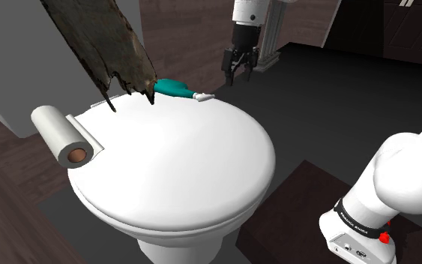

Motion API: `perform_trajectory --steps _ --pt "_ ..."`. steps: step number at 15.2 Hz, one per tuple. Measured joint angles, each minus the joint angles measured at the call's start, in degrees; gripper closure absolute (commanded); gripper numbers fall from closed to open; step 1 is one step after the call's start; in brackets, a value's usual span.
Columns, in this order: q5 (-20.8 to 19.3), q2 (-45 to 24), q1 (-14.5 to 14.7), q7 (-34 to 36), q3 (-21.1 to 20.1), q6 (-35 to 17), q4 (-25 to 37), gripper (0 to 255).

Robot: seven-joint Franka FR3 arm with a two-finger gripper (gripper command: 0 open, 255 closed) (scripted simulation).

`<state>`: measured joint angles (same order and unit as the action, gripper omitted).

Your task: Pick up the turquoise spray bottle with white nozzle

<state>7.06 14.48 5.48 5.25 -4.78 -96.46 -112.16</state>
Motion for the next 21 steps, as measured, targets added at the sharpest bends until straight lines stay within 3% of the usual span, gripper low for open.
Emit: perform_trajectory --steps 5,13,15,21 --pt "1.88 -9.95 1.47 1.81 -1.67 -0.09 9.41 0" --pt "3.33 -28.10 4.00 5.18 -3.98 4.41 31.55 0" --pt "3.38 -29.80 4.27 5.31 -4.14 3.84 32.64 0" --pt "3.59 -29.65 4.29 4.48 -4.14 -0.47 28.09 0"
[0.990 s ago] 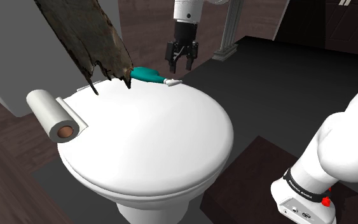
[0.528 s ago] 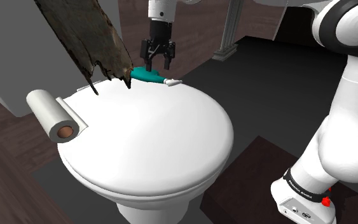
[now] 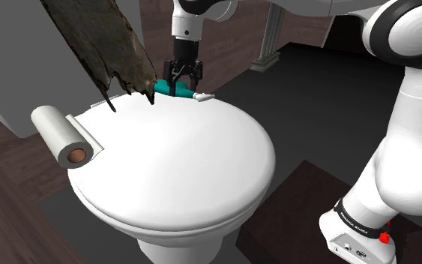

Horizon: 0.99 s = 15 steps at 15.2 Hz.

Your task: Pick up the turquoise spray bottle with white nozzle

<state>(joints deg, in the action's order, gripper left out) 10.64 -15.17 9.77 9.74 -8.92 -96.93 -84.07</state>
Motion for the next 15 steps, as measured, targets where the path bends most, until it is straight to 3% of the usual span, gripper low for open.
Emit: perform_trajectory --steps 1,11,15 --pt "0.01 -0.01 0.01 -0.04 0.00 -0.32 -0.32 255" --pt "-0.03 -0.12 0.00 -0.07 0.02 -0.49 -0.21 255" --pt "-0.09 -0.35 0.02 0.38 -0.01 1.84 2.27 255"
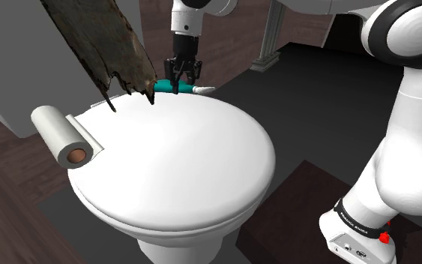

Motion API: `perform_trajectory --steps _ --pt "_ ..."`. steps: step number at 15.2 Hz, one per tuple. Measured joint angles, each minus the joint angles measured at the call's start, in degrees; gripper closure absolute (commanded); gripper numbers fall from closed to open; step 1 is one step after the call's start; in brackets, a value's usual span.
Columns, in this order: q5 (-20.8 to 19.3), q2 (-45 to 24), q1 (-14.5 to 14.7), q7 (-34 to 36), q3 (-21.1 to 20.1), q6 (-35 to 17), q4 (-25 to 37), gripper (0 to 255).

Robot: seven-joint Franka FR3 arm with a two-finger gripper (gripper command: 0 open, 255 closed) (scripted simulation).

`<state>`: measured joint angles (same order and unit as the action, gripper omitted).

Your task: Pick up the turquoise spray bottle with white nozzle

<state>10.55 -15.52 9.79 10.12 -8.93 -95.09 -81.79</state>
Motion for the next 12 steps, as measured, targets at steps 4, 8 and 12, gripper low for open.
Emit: perform_trajectory --steps 4,8,12 --pt "-0.12 -0.46 0.07 0.71 -0.05 3.22 3.76 255" --pt "-0.24 -1.24 0.09 1.31 -0.07 6.44 7.79 255" --pt "-0.40 -2.42 0.19 1.97 -0.12 9.65 12.23 255"
